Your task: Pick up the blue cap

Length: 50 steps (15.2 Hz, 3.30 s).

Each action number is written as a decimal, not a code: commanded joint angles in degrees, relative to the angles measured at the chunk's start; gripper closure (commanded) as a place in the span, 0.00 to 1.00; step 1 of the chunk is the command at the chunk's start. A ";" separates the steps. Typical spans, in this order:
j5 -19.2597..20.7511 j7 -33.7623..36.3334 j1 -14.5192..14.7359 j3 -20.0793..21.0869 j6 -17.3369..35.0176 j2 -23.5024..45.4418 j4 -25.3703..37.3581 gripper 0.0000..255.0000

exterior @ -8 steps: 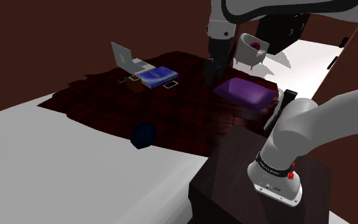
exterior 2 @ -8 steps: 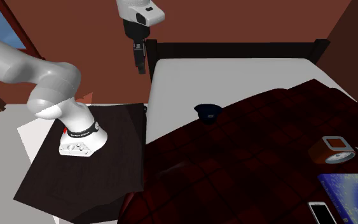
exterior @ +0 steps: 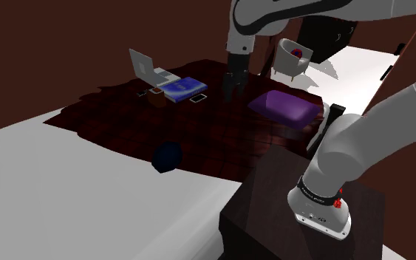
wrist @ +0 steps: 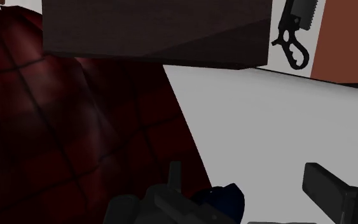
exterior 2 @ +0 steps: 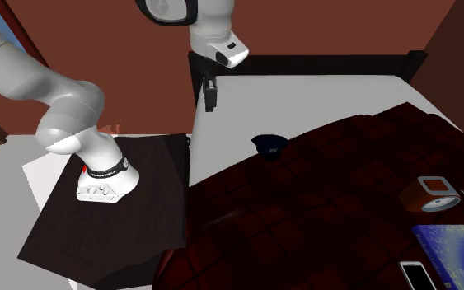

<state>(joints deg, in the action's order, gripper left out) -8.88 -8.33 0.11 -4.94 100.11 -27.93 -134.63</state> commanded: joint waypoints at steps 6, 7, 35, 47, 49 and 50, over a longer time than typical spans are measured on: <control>-8.28 -10.62 1.25 -5.21 4.31 18.62 7.45 0.00; -9.72 -12.16 1.32 -5.68 4.38 21.39 8.97 0.00; -33.46 -23.12 -7.99 4.17 -16.73 96.33 80.07 0.00; -33.37 -23.62 -8.01 4.27 -16.05 99.59 82.50 1.00; -33.37 -23.64 -8.01 4.27 -16.03 99.58 82.46 1.00; -33.36 -23.61 -8.02 4.27 -16.07 99.62 82.54 1.00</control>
<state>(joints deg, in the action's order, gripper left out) -42.25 -31.94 -7.94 -0.68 84.03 71.65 -52.05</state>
